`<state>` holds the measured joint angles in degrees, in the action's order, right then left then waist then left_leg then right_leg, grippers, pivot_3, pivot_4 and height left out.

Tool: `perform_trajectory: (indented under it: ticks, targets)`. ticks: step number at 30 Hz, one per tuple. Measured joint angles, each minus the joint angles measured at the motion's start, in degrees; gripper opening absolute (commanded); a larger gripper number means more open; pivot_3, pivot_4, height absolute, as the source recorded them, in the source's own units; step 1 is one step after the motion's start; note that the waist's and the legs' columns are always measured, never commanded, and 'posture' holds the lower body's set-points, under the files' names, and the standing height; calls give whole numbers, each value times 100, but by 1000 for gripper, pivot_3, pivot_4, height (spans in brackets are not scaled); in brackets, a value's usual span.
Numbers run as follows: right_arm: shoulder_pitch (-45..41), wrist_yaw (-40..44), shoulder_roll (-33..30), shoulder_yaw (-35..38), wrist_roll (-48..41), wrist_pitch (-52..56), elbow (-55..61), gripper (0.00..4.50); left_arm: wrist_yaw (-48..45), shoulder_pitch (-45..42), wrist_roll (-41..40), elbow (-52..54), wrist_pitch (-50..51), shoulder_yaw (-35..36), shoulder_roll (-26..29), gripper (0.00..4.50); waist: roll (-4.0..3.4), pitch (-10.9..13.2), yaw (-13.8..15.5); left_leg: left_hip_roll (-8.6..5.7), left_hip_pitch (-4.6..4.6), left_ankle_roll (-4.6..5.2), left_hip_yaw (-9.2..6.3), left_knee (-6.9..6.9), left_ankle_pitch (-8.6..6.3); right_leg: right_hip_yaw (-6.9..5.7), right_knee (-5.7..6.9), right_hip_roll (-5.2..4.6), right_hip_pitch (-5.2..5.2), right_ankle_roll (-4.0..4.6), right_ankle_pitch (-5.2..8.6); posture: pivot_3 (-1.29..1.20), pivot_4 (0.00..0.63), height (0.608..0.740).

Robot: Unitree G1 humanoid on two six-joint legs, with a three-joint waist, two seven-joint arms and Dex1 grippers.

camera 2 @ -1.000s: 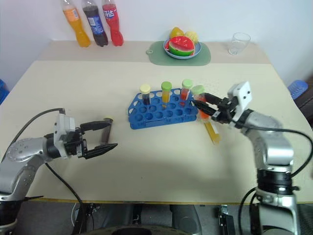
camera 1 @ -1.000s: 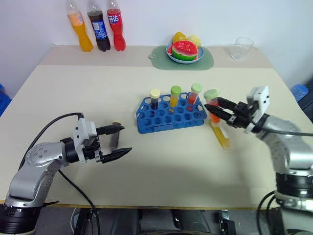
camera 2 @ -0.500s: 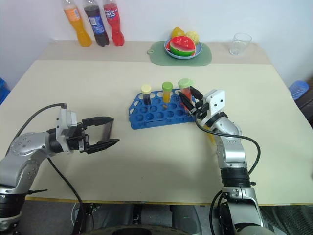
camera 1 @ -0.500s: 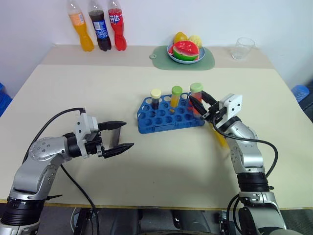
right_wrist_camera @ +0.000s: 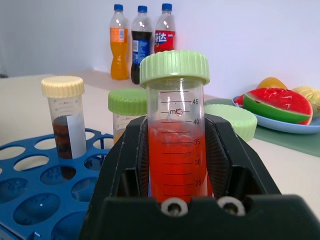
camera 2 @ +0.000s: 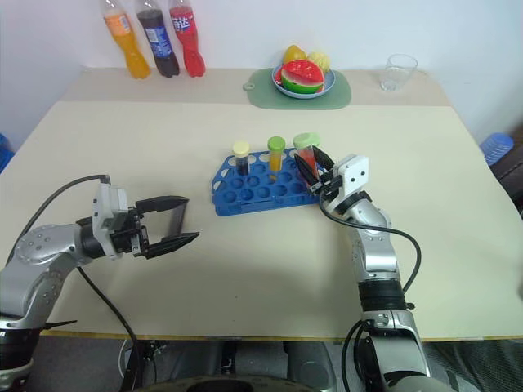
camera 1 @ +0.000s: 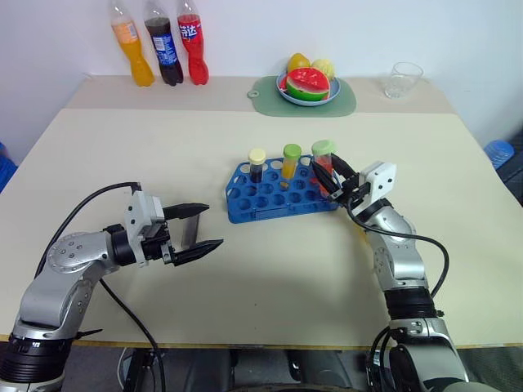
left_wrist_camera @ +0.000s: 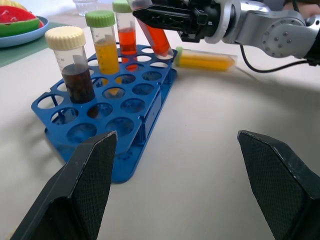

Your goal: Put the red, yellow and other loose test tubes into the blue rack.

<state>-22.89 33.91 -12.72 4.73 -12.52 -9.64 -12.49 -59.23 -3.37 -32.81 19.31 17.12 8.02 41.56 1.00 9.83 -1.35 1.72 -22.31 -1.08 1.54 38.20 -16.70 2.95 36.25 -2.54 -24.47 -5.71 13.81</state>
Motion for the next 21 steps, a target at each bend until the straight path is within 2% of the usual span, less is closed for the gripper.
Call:
perform_trajectory:
  ticks: [9,21]
  targets:
    - [-119,-191,128,14,12,-614,-552,1633,86,2,-33,27,24,0,0,3999,0,0,-14,0,1,0,0,0,0,0,1,-2,1,0,0,0,150,740]
    - [371,-136,-43,82,-238,-825,-110,1633,102,20,-37,105,100,0,-2,3999,2,-1,58,-3,0,0,-3,1,0,-1,-1,-7,6,1,0,0,150,740]
